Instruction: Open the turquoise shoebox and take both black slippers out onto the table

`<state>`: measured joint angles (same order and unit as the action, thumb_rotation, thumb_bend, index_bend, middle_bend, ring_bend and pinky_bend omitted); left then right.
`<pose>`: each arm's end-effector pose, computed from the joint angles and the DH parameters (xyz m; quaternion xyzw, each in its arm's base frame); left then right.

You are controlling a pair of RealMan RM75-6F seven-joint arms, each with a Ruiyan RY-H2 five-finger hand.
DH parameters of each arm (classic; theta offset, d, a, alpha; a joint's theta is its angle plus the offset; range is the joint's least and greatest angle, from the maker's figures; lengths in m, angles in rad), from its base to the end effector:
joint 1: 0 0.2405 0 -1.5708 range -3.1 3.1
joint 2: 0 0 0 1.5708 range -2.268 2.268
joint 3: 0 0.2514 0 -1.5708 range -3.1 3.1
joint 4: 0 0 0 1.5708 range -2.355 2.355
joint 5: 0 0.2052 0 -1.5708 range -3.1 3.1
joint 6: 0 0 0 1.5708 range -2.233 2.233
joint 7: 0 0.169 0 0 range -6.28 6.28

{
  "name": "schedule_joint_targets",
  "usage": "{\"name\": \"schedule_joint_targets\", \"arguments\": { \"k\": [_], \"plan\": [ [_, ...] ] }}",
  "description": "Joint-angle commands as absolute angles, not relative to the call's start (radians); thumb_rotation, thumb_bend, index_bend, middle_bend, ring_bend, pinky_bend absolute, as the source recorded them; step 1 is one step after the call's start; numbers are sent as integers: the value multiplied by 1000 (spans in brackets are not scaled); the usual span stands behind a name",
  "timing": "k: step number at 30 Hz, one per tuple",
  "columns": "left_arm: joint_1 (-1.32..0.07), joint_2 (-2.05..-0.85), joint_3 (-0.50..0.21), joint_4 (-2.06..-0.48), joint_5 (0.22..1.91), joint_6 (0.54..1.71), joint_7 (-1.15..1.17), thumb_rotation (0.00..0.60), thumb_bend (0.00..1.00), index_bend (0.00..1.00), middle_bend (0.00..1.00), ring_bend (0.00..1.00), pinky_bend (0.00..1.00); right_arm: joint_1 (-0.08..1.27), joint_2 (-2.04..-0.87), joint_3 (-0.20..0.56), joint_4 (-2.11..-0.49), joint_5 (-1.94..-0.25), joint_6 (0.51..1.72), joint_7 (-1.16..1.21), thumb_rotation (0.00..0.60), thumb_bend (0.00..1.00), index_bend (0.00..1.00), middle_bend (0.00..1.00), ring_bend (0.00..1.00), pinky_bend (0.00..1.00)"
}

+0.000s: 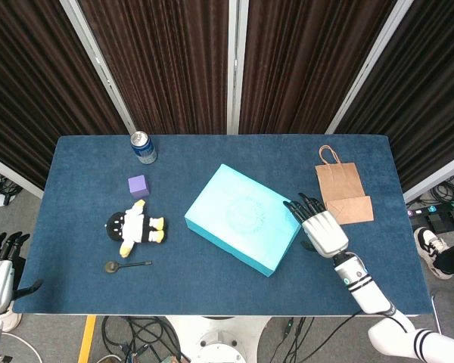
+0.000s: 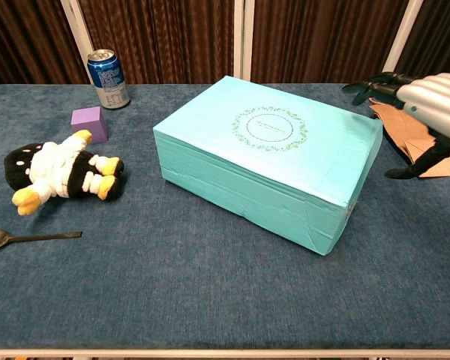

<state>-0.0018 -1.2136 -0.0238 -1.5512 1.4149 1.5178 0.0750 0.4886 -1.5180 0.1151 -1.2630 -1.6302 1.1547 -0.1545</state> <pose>-0.3370 0.1724 0.1427 -0.5583 -0.4164 -0.3355 0.6343 -0.2122 -0.3207 0.0140 0.7629 -0.2509 0.3912 0.4494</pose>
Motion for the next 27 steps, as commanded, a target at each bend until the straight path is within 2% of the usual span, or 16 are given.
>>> {"name": "schedule_joint_targets", "arguments": {
  "k": [1, 8, 19, 23, 27],
  "plan": [
    [0, -1213, -24, -1551, 1413, 1517, 74, 600, 0, 151, 103, 22, 113, 512, -1592, 98, -1162, -1669, 1197, -143, 600, 0, 47, 136, 2, 120],
    [1, -1208, -22, -1558, 1412, 1505, 71, 600, 0, 151, 103, 22, 113, 513, -1671, 72, -1011, -1710, 1286, -92, 600, 0, 49, 119, 0, 47],
    [-4, -1197, -19, -1572, 1411, 1484, 67, 600, 0, 151, 103, 22, 117, 523, -1776, 34, -795, -1747, 1374, -9, 600, 0, 56, 123, 0, 2],
    [-6, -1190, -20, -1582, 1404, 1474, 70, 600, 0, 151, 103, 22, 126, 530, -1813, 23, -717, -1758, 1407, 53, 600, 24, 132, 163, 0, 0],
    [-7, -1185, -21, -1591, 1404, 1472, 77, 600, 0, 151, 103, 22, 126, 543, -1843, 14, -645, -1769, 1442, 117, 600, 166, 282, 248, 28, 0]
  ]
}}
